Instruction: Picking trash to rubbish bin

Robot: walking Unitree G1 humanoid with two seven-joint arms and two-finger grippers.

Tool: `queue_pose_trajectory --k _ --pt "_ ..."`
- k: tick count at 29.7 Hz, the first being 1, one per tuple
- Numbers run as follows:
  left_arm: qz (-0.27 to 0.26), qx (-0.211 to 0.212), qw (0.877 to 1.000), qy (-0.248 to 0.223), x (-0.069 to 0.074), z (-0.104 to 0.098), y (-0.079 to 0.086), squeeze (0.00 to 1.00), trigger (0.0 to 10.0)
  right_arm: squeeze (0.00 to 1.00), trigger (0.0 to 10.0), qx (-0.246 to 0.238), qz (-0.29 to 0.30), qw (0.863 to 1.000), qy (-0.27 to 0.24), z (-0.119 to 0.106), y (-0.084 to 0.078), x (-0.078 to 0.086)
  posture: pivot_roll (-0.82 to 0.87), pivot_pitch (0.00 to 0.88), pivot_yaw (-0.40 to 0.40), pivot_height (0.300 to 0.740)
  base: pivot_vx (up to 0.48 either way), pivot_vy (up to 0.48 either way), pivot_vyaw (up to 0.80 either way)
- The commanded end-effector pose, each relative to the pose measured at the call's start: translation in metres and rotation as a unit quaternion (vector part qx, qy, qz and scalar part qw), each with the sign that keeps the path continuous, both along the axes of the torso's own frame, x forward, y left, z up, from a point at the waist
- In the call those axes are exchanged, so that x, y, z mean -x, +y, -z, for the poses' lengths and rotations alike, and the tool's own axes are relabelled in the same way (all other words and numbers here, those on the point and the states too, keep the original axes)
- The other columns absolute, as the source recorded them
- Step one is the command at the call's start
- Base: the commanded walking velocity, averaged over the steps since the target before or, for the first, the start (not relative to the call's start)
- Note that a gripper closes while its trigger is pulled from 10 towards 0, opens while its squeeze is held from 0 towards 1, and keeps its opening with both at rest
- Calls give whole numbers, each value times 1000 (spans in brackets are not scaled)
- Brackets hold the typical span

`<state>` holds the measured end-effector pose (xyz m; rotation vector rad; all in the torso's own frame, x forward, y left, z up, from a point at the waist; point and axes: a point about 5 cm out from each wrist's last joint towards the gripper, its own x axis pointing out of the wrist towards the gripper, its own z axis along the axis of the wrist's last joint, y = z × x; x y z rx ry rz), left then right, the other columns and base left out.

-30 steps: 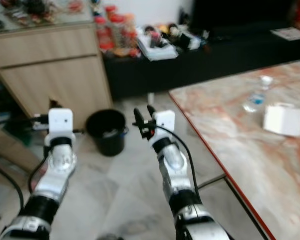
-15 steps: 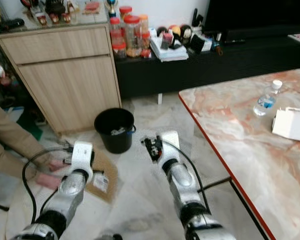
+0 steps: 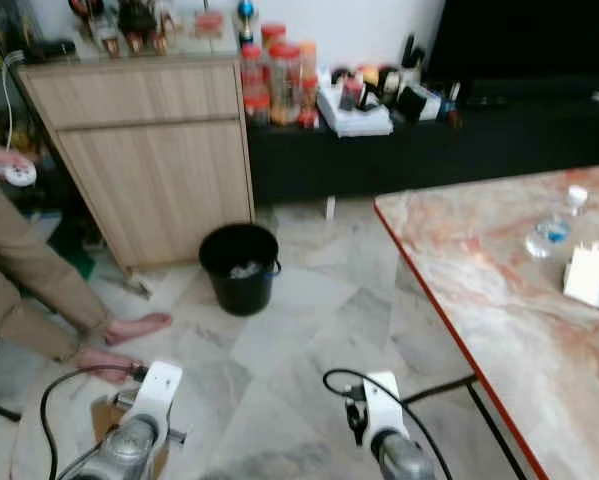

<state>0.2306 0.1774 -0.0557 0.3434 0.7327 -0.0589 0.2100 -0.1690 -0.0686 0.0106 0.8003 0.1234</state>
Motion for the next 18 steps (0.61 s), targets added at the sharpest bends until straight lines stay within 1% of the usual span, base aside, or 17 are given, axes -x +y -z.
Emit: queue_pose_trajectory --k 1,2,4,6,13,18 --pt "3 -4 1000 0 -2 -1 -2 0 10000 0 10000 5 3 1000 21 5 -4 9 36 53 8 740 442 0 0" --pt "3 -5 1000 1 -2 -1 -2 0 10000 0 10000 6 4 1000 22 6 -4 10 36 53 8 740 442 0 0" --pt "2 -5 1000 5 1 1 -2 0 10000 0 10000 7 11 999 40 11 -6 19 37 54 8 740 446 0 0" --pt "1 -4 1000 8 3 2 -2 0 10000 0 10000 7 13 999 48 13 -6 23 39 57 7 740 448 0 0" --pt "2 -7 1000 16 5 4 -1 0 10000 0 10000 8 20 999 40 10 -5 16 33 56 11 740 466 0 0" --pt "3 -10 1000 18 6 5 0 0 10000 0 10000 14 12 999 27 6 -2 9 30 52 12 740 475 0 0"
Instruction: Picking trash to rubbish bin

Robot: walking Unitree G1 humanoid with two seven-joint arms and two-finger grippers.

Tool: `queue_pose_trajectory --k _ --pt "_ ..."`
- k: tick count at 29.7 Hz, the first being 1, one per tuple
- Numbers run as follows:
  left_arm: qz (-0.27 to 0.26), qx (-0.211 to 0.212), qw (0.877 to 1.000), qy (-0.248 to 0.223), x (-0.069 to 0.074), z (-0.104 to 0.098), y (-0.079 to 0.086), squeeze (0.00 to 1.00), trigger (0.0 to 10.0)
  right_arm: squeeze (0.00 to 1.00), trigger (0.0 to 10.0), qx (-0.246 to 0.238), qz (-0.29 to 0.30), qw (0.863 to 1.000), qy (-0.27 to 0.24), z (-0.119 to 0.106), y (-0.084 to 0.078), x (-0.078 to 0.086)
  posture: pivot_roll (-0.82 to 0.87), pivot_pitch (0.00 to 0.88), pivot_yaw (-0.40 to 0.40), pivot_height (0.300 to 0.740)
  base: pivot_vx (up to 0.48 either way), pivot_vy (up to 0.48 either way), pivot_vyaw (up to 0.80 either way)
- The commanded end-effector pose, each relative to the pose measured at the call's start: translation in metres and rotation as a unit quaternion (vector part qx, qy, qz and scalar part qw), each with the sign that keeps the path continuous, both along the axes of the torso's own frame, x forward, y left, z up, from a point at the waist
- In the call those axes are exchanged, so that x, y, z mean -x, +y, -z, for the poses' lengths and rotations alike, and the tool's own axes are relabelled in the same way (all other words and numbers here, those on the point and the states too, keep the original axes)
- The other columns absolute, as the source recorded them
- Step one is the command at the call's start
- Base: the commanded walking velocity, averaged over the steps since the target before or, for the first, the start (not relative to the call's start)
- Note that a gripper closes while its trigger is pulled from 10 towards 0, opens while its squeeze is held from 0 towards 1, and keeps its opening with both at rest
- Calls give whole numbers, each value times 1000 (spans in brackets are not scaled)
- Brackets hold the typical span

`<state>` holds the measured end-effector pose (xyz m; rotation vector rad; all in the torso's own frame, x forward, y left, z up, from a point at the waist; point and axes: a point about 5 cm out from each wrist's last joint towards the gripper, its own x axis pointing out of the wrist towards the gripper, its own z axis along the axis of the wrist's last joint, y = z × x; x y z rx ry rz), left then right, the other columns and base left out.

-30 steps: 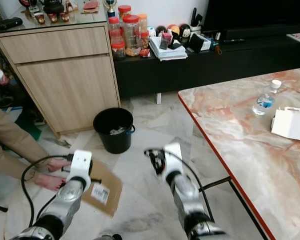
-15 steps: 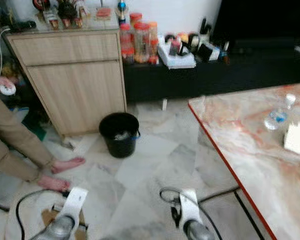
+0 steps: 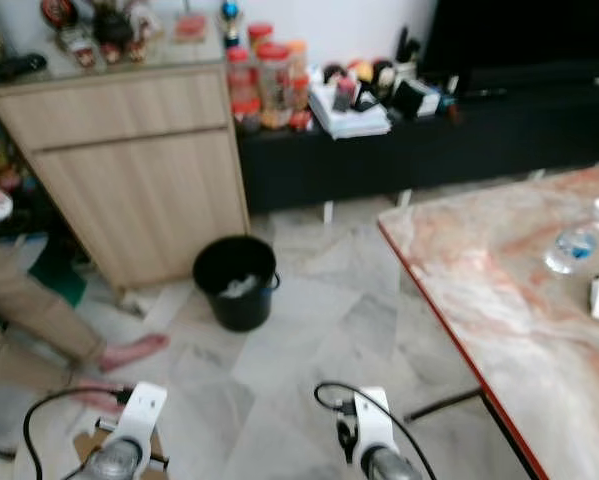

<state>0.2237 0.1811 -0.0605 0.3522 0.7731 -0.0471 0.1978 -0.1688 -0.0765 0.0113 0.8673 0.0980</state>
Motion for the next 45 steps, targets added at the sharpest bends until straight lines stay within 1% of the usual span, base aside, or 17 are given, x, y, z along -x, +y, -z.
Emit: queue_pose_trajectory --k 1,7,14,18,24,27,33,34,37,39,45 --pt "10 -3 1000 -1 -1 0 -4 0 10000 0 10000 9 1 1000 -7 -2 -3 -4 30 52 12 740 480 0 425" --pt "9 -4 1000 2 2 1 -3 0 10000 0 10000 7 4 1000 -7 -2 -2 -3 33 41 11 740 479 0 667" --pt "6 -5 1000 5 4 3 -3 0 10000 0 10000 11 2 1000 0 0 -3 0 33 34 11 740 480 0 0" --pt "5 -6 1000 5 5 3 -3 0 10000 0 10000 11 7 1000 5 1 -4 2 35 26 11 740 480 0 517" --pt "7 -7 1000 6 5 3 -3 0 10000 0 10000 8 10 1000 3 1 -3 1 33 17 16 740 480 0 0" --pt "8 -7 1000 5 5 3 -4 0 10000 0 10000 13 1 1000 1 0 -2 1 33 14 17 740 480 0 0" --pt "9 -7 1000 5 5 3 -4 0 10000 0 10000 12 1 1000 1 0 -2 1 35 9 20 740 480 0 591" --pt "10 -8 1000 5 5 3 -4 0 10000 0 10000 5 11 1000 4 1 -2 2 36 8 19 740 480 0 0" --pt "10 -8 1000 5 5 3 -4 0 10000 0 10000 6 12 1000 3 1 -1 2 36 8 19 740 480 0 0" --pt "11 -8 1000 3 4 3 -4 0 10000 0 10000 5 14 1000 1 1 -2 1 38 24 14 740 480 0 0" --pt "9 -5 1000 -14 -3 -2 -5 0 10000 0 10000 1 21 1000 -5 -1 -3 -1 39 45 12 740 480 0 0"
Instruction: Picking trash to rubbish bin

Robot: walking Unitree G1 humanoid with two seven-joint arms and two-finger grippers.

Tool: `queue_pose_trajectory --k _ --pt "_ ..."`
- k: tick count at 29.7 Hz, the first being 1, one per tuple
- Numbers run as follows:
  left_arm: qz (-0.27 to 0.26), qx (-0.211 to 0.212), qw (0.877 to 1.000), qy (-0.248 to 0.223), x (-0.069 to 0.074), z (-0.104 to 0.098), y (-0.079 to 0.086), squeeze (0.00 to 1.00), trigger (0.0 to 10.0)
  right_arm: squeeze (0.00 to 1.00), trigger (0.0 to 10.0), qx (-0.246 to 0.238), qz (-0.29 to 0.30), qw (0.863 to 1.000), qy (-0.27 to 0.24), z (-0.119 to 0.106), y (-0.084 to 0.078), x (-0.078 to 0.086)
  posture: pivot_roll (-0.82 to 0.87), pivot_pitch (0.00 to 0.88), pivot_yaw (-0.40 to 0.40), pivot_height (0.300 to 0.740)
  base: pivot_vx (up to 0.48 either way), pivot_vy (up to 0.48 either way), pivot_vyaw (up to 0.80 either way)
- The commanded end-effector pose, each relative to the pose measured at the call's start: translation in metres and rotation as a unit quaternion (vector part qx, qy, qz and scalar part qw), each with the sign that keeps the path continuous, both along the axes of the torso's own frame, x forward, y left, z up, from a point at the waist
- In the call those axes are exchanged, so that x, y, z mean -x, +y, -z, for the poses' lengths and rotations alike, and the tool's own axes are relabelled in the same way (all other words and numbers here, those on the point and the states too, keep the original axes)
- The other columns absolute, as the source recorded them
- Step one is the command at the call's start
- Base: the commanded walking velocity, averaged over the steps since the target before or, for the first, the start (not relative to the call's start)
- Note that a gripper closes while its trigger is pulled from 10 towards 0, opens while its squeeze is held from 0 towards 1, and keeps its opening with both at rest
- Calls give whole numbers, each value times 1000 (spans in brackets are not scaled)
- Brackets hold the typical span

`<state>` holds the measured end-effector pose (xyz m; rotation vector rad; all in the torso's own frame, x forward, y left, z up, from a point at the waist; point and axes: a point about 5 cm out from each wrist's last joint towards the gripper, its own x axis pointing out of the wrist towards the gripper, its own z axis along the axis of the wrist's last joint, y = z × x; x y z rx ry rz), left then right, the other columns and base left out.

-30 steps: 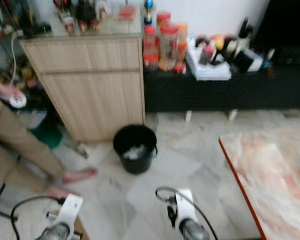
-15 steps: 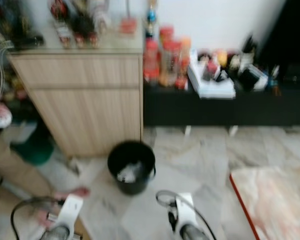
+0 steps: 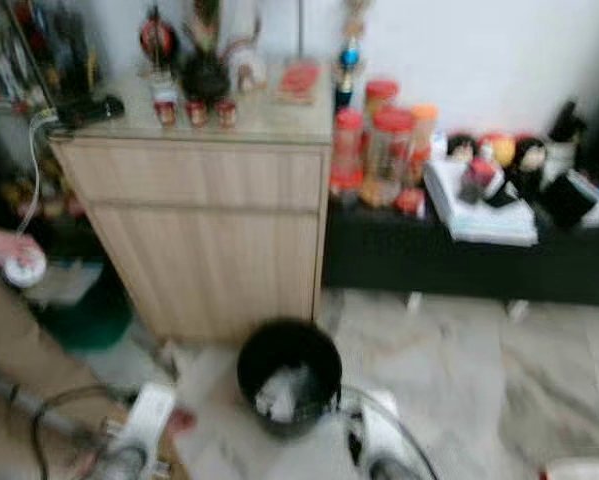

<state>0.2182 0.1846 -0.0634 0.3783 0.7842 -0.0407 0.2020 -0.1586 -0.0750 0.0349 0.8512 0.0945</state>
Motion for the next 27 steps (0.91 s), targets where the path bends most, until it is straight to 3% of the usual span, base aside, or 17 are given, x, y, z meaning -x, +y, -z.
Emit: queue_pose_trajectory --k 1,3,8,10,12,22,27 --pt "9 8 1000 -21 -9 -5 -9 0 10000 0 10000 11 14 1000 2 1 -13 3 39 45 12 740 480 0 0" --pt "9 9 1000 -22 -10 -6 -9 0 10000 0 10000 11 14 1000 2 1 -13 3 39 45 12 740 480 0 0" --pt "28 26 997 -62 -32 -22 -15 0 10000 0 10000 5 14 1000 -8 -2 -11 -2 45 61 10 740 480 0 0" --pt "61 51 995 -64 -40 -27 -24 0 10000 0 10000 1 15 1000 -14 -4 -10 -6 46 61 11 740 216 0 0" --pt "90 48 992 -71 -44 -30 -30 0 10000 0 10000 -1 16 1000 -16 -5 -9 -7 46 62 11 740 0 0 0" --pt "115 59 989 -77 -48 -33 -40 0 10000 0 10000 -4 13 1000 -23 -8 -7 -12 44 64 13 740 0 0 -553" --pt "128 68 986 -88 -51 -37 -44 0 10000 0 10000 -1 4 999 -37 -11 -7 -17 45 69 12 740 0 0 0"
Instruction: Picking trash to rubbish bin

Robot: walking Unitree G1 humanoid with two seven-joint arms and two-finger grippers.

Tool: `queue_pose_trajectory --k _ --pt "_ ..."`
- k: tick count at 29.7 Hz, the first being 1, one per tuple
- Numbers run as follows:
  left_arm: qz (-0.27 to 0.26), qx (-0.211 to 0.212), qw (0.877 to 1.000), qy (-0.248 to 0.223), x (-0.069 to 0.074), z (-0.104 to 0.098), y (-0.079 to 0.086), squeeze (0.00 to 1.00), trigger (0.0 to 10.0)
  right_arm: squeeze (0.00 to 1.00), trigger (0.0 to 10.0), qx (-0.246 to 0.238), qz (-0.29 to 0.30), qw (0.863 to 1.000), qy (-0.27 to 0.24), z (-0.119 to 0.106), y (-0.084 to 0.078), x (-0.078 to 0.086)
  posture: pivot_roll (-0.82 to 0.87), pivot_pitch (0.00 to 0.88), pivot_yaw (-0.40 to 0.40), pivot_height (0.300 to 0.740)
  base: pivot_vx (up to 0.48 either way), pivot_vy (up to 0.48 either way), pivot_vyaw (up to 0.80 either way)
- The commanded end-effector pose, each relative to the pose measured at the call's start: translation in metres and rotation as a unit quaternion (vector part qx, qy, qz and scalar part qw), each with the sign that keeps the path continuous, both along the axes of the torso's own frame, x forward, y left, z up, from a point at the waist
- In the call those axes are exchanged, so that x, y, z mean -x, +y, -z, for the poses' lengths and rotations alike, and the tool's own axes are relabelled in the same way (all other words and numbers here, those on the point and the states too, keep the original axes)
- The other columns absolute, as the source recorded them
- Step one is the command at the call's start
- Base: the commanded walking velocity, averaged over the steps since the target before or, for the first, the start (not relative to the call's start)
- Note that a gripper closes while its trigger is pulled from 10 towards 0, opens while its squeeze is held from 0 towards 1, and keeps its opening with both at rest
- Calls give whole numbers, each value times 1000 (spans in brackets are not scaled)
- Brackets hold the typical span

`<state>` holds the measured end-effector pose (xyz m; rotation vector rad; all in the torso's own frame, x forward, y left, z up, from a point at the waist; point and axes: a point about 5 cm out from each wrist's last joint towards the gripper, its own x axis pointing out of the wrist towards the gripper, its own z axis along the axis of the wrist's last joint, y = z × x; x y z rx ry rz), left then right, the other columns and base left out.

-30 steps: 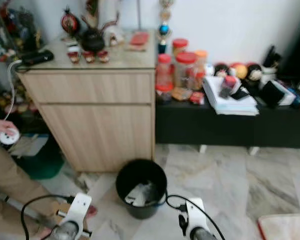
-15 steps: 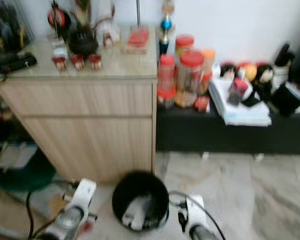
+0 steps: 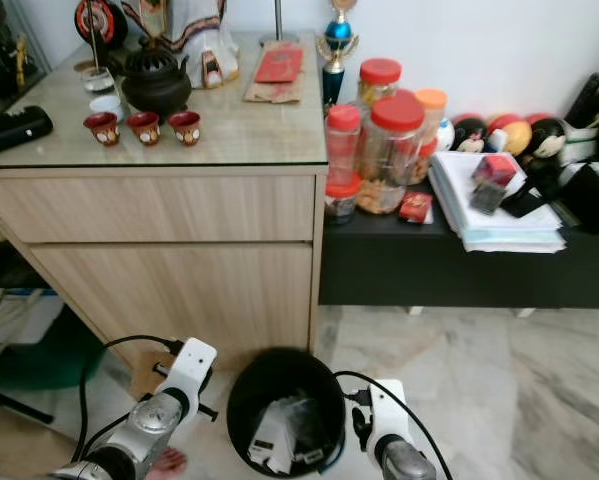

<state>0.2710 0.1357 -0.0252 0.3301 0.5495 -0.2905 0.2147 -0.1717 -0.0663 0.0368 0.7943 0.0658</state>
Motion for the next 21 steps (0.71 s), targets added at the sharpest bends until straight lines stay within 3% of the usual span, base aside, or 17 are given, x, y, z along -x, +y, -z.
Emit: queue_pose_trajectory --k 1,12,21 --pt "7 -5 1000 -3 1 0 4 0 10000 0 10000 -4 -11 1000 -12 -3 6 -6 45 69 12 740 0 0 0" --pt "15 -10 997 -76 -25 -26 3 0 10000 0 10000 -15 -42 998 -53 -19 15 -30 38 70 10 740 0 0 0" --pt "9 -8 996 -89 -29 -31 4 0 10000 0 10000 -21 -48 997 -63 -23 19 -34 44 72 4 740 0 0 -670"
